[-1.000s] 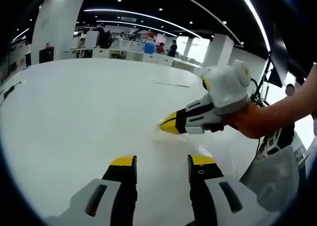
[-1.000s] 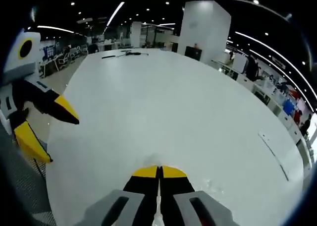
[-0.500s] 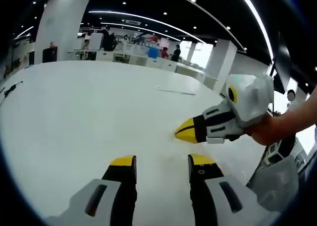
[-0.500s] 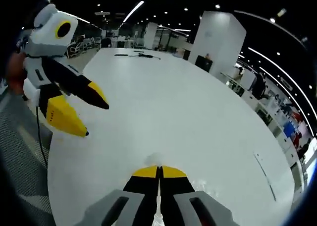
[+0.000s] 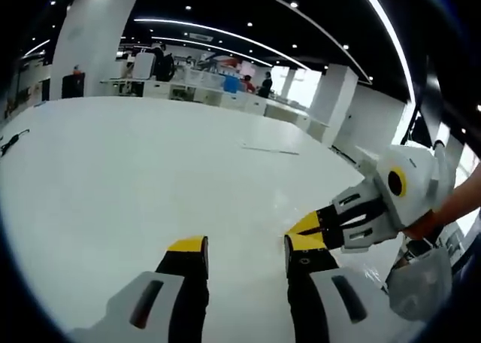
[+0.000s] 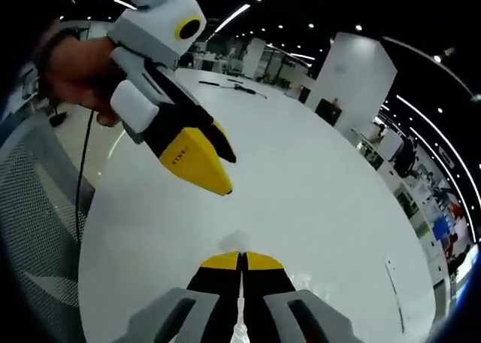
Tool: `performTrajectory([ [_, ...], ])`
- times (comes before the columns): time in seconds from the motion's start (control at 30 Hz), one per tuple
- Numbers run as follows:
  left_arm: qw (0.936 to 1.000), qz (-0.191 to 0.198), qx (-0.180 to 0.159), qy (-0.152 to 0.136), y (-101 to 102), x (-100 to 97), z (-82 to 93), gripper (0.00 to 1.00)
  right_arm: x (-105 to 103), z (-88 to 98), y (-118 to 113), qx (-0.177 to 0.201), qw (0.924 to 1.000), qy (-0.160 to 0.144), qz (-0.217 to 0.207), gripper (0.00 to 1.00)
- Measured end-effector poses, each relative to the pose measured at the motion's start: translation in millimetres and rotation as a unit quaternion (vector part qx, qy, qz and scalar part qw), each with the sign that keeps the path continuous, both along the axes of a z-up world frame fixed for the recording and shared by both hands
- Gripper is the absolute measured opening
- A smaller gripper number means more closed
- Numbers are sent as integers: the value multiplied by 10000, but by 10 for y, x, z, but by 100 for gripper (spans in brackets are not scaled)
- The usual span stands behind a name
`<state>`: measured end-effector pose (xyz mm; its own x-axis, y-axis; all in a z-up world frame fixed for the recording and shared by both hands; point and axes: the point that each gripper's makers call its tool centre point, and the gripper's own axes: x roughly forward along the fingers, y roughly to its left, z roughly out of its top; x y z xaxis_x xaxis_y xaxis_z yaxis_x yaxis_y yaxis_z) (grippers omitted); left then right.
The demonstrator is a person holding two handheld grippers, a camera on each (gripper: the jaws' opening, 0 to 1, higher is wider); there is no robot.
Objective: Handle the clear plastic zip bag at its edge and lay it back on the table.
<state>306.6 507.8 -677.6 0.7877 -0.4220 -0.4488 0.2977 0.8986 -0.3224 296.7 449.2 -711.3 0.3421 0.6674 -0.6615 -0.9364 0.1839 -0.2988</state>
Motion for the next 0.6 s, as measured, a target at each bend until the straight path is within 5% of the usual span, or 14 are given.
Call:
performTrajectory([
  [0.6,9986,-515,8,139,-211,453,-70,35,-278,47,194,-146,9978,-155,632,0],
])
